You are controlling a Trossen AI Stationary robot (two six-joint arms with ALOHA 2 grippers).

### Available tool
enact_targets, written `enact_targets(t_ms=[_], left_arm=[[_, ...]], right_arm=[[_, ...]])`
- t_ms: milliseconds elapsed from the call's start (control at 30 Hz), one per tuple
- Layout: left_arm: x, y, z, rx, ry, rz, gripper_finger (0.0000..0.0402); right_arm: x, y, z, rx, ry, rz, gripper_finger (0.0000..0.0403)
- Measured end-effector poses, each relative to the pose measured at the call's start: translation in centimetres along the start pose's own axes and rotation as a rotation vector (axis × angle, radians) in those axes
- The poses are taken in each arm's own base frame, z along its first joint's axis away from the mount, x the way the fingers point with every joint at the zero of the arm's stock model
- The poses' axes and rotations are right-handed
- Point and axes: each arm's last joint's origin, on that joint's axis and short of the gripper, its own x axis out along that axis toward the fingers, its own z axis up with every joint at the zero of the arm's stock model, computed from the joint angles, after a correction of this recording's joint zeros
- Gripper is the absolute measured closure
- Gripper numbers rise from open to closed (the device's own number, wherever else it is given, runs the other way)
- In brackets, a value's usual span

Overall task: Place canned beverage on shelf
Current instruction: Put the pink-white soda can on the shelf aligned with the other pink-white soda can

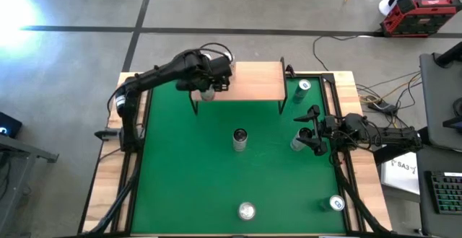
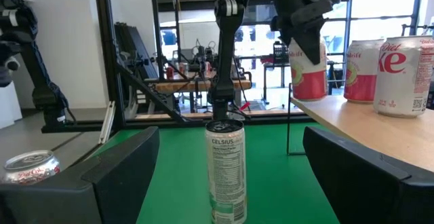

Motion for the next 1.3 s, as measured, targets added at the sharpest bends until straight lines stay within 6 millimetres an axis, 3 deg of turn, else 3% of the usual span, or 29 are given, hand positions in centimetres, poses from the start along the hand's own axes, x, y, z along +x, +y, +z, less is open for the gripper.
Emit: enact_targets(t_ms=[467,700,1067,1300], left_arm=[[0.7,0.8,1.8,-0.053,0.010,0.016,0.0113],[2.0,0.5,1.9,-0.047,0.014,0.031,0.0112],[2.2,0.5,2.1,-0.054,0.020,0.025,0.0111],[2.3,0.5,2.1,-0.045,0.028,0.026,0.0060]], right_arm=[[0.0,0.0,0.0,0.000,0.000,0.000,0.0046],[0.0,0.0,0.0,0.000,0.000,0.000,0.0046],[0.0,0.0,0.0,0.000,0.000,0.000,0.0046],[0.0,0.0,0.0,0.000,0.000,0.000,0.0046]])
